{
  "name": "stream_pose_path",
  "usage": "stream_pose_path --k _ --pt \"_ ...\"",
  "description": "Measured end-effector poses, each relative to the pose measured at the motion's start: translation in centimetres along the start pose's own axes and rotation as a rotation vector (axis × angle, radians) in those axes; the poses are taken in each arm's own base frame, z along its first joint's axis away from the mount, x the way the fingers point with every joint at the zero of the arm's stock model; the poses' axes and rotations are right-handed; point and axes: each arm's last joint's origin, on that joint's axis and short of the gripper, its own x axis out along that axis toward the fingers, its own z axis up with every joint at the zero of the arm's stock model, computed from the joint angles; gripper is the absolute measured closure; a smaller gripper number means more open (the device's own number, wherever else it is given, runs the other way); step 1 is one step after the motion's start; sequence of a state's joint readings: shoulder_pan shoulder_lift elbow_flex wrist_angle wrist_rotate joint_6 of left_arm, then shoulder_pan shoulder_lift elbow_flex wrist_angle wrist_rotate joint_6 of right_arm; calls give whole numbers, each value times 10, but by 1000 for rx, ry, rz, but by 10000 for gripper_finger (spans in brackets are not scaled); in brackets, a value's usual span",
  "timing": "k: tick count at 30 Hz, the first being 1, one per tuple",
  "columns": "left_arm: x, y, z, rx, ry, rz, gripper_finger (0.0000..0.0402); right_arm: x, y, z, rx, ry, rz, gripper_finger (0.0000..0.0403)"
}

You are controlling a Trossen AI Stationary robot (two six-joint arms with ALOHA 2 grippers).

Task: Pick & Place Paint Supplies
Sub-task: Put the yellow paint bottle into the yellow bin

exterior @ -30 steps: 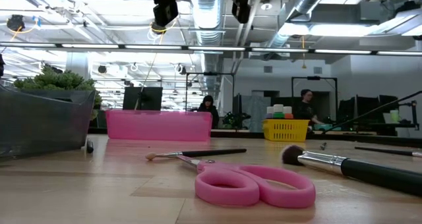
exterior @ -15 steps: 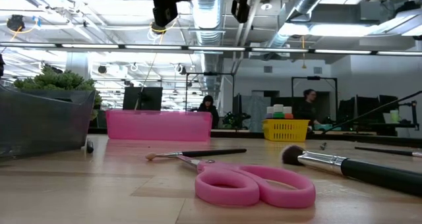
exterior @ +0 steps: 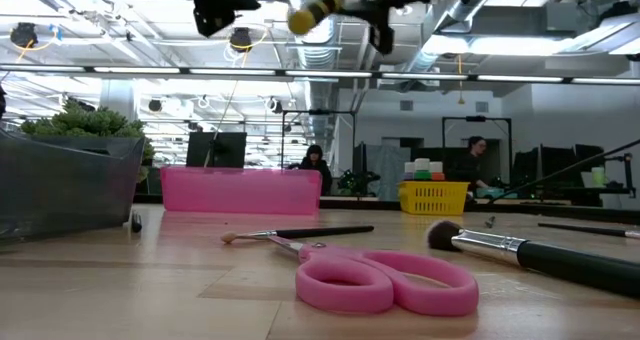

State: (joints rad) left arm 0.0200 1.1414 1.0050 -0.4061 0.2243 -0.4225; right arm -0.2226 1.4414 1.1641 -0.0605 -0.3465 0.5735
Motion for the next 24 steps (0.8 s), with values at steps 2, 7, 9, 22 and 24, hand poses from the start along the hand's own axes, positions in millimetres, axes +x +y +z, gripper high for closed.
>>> stream_pose_path --k 2,7,9,22,24 --pt "-8 -2 1 6 -38 21 167 -12 -8 -2 35 37 -103 293" --pt "-24 1 6 3 -126 87 175 -47 -23 -12 98 129 -434 293" --pt "-28 4 9 2 -158 121 177 -63 -26 -16 107 155 -573 293" --pt "-39 20 30 69 -372 263 181 -122 -56 -12 142 105 -991 293" --pt "-40 22 32 67 -390 272 181 -122 -64 -15 127 113 -1009 293"
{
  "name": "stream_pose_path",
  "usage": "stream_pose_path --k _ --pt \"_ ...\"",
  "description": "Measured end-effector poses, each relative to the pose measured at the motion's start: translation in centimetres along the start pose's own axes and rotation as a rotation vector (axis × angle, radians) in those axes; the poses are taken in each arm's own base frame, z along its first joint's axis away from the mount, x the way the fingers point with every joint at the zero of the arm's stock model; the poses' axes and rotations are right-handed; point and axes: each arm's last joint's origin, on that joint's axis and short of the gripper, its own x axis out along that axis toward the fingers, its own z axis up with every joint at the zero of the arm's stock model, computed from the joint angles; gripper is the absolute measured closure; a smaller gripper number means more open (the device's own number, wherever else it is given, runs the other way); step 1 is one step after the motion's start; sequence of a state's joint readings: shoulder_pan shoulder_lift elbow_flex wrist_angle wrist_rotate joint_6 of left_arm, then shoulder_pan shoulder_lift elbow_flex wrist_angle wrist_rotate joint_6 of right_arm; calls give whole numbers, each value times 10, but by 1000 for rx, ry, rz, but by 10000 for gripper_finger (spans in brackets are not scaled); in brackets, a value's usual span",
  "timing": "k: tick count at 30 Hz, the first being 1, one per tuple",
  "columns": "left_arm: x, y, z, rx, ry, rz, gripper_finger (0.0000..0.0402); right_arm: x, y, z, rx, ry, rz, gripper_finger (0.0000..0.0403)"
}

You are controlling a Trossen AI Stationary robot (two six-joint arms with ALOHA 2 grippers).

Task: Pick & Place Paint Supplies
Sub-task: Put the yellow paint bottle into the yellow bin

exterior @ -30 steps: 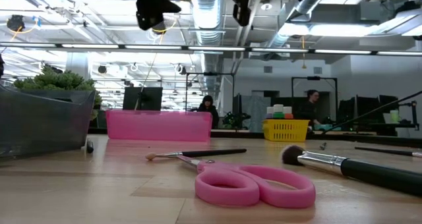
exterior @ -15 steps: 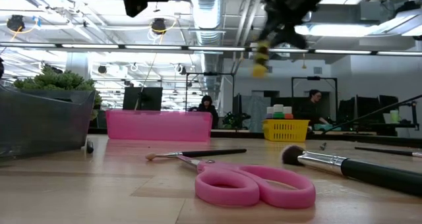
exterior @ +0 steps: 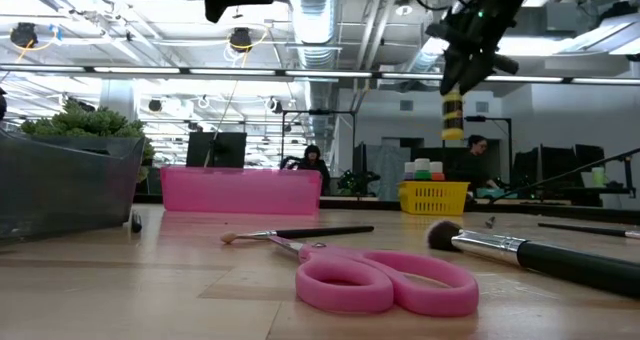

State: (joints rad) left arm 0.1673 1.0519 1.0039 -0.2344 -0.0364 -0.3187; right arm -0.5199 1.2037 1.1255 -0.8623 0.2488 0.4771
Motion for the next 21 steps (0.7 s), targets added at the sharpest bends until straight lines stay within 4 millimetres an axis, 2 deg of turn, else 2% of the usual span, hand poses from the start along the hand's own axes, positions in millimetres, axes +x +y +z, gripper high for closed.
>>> stream_pose_path --k 11,21 --pt "0 3 3 -5 -28 23 182 39 -11 -21 -41 -14 -40 293" --pt "0 3 3 -33 -30 28 182 61 -15 -36 -46 -59 -50 293"
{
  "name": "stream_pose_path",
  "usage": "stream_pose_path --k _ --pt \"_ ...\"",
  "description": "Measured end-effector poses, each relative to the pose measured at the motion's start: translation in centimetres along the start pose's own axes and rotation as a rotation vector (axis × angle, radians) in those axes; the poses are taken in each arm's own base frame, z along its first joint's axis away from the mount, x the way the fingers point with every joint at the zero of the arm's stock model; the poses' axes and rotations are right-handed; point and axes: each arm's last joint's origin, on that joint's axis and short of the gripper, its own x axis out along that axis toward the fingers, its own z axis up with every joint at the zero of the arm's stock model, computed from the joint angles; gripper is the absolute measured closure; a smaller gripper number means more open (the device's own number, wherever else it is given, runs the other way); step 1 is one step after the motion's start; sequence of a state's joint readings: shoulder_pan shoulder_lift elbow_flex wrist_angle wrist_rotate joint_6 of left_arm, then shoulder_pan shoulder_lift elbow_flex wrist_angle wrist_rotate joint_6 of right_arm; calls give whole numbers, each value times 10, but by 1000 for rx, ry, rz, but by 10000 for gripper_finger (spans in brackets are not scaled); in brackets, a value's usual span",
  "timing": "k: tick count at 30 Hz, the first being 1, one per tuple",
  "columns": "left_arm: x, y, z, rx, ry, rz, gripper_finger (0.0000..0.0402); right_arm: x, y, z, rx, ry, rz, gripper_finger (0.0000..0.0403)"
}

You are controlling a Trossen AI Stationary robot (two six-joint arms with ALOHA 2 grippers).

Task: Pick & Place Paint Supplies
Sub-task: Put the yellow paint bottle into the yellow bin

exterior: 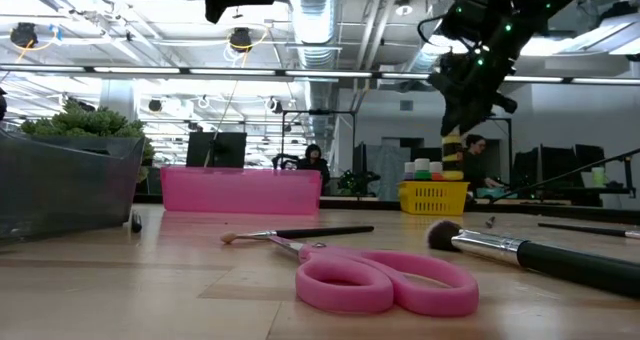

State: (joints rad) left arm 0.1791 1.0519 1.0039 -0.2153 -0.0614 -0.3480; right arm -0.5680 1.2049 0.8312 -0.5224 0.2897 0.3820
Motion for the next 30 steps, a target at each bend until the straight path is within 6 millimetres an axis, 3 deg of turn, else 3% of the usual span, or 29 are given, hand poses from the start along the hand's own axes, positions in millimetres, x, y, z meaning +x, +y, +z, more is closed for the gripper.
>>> stream_pose_path --k 16,30 --pt "0 -1 4 -37 -37 -15 198 16 -5 -4 -43 -79 34 293" --pt "0 -1 4 -56 -37 -16 198 43 -10 -5 -162 -5 54 293"
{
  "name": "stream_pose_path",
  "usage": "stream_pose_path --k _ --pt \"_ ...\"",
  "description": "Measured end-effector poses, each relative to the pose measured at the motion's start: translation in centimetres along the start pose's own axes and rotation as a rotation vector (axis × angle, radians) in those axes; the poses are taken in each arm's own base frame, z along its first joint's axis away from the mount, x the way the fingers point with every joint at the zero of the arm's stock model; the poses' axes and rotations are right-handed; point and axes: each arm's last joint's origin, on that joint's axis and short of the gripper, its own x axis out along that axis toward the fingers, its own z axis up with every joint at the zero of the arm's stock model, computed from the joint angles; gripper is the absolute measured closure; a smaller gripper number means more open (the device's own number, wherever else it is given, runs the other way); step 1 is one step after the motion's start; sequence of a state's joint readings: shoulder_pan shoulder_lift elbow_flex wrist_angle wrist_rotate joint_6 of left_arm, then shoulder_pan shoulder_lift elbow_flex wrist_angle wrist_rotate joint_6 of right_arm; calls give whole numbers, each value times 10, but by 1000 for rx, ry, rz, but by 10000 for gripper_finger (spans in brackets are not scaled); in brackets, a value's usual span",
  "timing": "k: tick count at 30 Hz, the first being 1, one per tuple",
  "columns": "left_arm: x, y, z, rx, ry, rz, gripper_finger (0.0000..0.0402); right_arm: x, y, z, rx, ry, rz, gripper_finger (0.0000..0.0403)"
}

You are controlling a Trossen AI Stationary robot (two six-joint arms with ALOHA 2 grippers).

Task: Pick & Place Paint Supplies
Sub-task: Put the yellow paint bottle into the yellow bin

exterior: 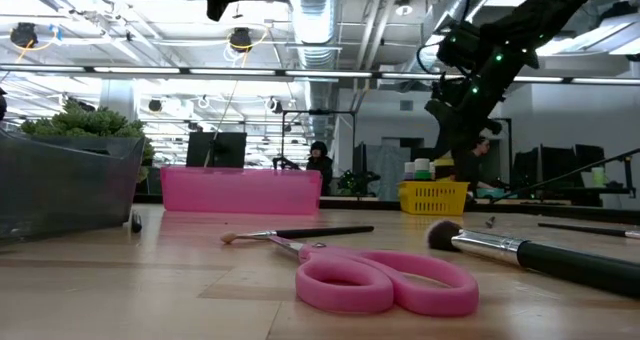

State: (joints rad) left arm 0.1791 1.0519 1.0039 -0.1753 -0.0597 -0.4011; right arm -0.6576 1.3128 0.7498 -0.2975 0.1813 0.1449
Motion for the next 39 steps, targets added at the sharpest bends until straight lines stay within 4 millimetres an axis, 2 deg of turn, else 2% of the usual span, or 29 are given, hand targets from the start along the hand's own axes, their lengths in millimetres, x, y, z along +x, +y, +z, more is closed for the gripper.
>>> stream_pose_path --k 12,15,20,36,39 --pt "0 0 0 0 1 -3 198 11 -14 3 16 -21 31 293" --pt "0 0 0 0 -4 6 198 13 -16 -3 21 -7 35 293" --pt "0 0 0 0 -6 13 198 17 -16 -13 28 7 53 293" --pt "0 1 0 -8 -9 20 198 17 -16 -10 29 -19 80 293" --pt "0 1 0 -8 -9 20 198 17 -17 -10 35 -21 79 259"
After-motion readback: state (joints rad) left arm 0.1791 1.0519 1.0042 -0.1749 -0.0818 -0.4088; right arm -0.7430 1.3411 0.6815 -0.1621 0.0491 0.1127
